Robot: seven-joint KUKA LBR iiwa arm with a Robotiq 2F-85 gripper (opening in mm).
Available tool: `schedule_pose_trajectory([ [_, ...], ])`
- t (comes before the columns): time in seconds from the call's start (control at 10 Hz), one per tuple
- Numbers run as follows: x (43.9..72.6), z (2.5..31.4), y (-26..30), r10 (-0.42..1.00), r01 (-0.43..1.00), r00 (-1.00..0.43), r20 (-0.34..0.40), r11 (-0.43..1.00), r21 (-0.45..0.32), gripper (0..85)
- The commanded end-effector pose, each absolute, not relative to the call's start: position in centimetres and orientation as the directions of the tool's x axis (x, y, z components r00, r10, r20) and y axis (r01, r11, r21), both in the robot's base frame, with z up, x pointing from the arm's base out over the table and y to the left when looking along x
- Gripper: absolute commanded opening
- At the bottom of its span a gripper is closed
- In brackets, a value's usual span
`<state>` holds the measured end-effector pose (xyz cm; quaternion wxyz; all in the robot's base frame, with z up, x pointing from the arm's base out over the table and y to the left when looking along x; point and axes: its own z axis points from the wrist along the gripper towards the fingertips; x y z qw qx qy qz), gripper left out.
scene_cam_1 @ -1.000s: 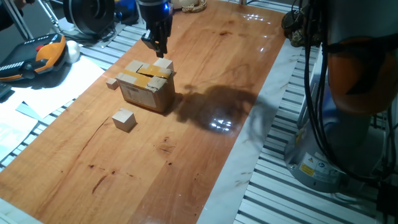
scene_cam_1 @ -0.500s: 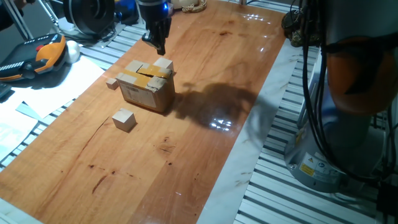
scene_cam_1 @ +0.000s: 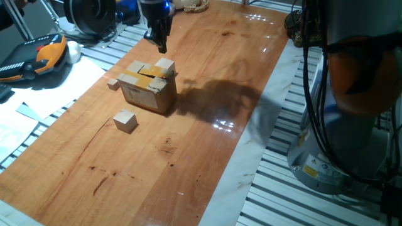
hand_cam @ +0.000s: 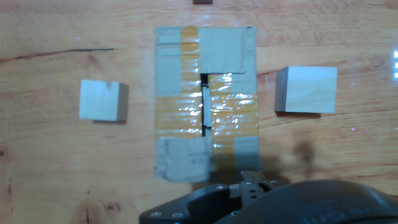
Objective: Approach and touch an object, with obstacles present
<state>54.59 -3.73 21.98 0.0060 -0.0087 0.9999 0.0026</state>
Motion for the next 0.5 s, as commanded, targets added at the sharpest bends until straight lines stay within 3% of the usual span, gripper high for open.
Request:
schedule_pose_trajectory([
  [0.0,54.7,21.8,-4.0,0.001,0.001,-1.000,-0.011,1.000,0.008,0.0],
  [0.4,55.2,21.5,-5.7,0.019,0.019,-1.000,-0.003,1.000,0.006,0.0],
])
